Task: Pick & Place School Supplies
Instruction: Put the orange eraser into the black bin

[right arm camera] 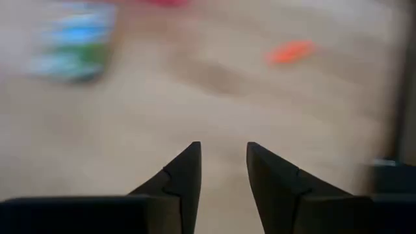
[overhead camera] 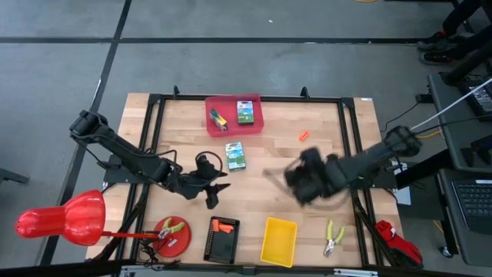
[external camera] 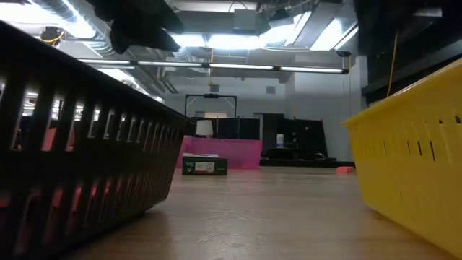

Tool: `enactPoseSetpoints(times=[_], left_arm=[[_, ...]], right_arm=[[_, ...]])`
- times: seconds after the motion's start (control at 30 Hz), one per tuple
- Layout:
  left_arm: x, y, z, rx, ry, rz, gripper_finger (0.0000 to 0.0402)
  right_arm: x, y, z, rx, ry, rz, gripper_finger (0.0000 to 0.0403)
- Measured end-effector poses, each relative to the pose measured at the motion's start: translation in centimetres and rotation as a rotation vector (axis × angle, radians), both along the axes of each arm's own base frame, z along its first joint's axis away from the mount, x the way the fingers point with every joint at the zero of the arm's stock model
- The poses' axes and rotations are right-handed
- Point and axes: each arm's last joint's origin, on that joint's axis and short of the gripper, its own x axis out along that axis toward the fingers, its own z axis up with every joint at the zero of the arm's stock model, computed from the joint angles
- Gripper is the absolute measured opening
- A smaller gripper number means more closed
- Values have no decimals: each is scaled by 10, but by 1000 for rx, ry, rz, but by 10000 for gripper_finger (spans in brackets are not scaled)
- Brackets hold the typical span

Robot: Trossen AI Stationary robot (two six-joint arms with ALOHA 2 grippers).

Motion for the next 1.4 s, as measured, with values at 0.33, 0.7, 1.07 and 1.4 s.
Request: enactPoseSetpoints(times=[0.33, 0.7, 1.07, 1.4], left_arm=[[-10, -7, 7, 5, -47, 36, 182], [-8, -7, 9, -29, -80, 57, 182], [-4, -9, 20, -68, -206, 107, 182], [-3, -9, 23, -66, -236, 117, 182]], right_arm=[[-59, -84, -29, 172, -291, -315, 124], [-52, -154, -57, 290, -336, -517, 124], [-48, -203, -78, 375, -369, -769, 124], [-28, -218, -118, 545, -280, -980, 124]])
